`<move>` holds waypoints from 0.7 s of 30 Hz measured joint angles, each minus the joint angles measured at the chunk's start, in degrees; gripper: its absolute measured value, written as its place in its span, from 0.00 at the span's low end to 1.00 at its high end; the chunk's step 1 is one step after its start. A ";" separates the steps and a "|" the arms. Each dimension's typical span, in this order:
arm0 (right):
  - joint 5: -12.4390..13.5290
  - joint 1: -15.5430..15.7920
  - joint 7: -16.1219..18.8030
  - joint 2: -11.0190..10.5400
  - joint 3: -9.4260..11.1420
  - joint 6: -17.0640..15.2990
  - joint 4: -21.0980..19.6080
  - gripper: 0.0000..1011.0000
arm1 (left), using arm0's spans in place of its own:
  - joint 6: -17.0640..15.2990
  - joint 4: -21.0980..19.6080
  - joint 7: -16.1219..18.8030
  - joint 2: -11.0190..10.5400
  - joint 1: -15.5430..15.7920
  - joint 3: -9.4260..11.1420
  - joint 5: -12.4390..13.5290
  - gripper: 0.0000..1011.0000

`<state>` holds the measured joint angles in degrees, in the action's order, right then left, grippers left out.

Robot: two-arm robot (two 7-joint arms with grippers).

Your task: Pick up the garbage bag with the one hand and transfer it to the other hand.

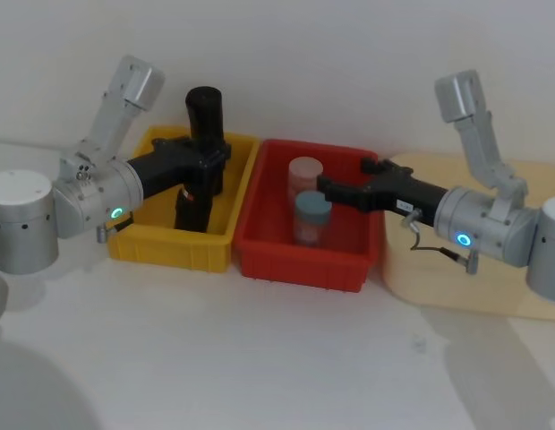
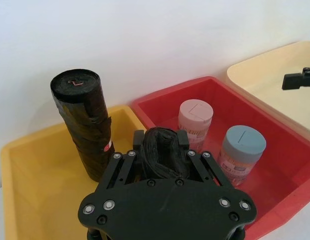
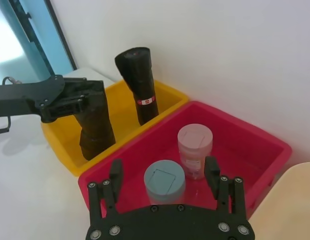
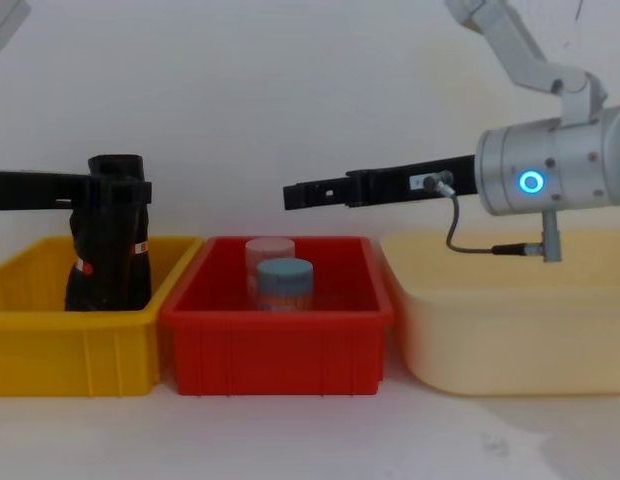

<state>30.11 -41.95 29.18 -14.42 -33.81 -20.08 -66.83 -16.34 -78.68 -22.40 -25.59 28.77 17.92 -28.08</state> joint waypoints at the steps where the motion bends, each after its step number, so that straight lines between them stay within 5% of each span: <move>1: -0.18 0.00 -0.08 0.18 -0.22 0.12 0.17 0.99 | 0.00 0.00 0.00 0.00 0.00 0.00 0.00 0.36; 21: -3.12 -0.90 -0.83 3.11 -2.03 3.89 5.65 0.99 | 0.00 0.00 0.00 0.00 0.00 0.00 0.00 0.36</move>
<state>26.98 -42.85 28.36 -11.31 -35.84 -16.19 -61.18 -16.34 -78.68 -22.41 -25.59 28.77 17.92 -28.08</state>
